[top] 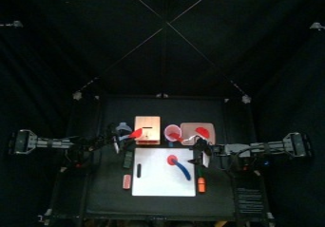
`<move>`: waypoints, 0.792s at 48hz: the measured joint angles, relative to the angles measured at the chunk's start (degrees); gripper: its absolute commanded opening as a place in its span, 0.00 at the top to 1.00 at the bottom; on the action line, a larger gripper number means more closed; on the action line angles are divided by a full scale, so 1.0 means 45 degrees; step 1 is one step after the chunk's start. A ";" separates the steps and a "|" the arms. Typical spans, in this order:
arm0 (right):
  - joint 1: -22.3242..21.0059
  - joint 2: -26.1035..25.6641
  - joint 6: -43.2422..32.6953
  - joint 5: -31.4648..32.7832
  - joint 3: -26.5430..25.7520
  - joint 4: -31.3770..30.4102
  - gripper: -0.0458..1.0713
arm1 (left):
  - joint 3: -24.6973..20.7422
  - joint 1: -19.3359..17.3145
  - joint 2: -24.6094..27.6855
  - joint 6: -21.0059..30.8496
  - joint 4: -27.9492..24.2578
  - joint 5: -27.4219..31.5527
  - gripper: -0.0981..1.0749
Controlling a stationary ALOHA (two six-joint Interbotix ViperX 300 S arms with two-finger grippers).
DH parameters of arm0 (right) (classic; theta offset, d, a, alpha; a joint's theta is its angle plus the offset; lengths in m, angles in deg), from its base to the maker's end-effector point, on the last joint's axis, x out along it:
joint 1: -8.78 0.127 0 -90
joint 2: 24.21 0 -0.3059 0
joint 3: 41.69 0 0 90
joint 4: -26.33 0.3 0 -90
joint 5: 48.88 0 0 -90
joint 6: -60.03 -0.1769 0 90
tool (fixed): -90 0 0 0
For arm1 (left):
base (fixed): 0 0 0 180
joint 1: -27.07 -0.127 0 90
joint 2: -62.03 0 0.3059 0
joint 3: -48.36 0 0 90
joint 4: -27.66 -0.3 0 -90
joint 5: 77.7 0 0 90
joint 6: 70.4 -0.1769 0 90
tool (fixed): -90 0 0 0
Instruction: Place bottom half of cut dough in bowl
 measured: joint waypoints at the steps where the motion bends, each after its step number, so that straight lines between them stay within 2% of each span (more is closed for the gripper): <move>1: 0.0000 0.0000 0.0020 0.0000 0.0000 -0.0020 0.03 | 0.0078 -0.0117 0.0000 -0.0020 0.0176 0.0000 0.26; 14: -0.0020 0.0000 0.0020 0.0117 0.0020 -0.0020 0.03 | 0.0723 -0.1328 0.0000 -0.0020 0.1973 -0.0059 0.26; 31: -0.0039 0.0000 0.0020 0.0215 0.0039 -0.0020 0.03 | 0.1660 -0.1309 0.0000 0.0000 0.3535 0.0039 0.25; 38: -0.0039 0.0000 0.0000 0.0215 0.0039 0.0000 0.03 | 0.1699 -0.1211 0.0000 0.0000 0.3633 0.0039 0.16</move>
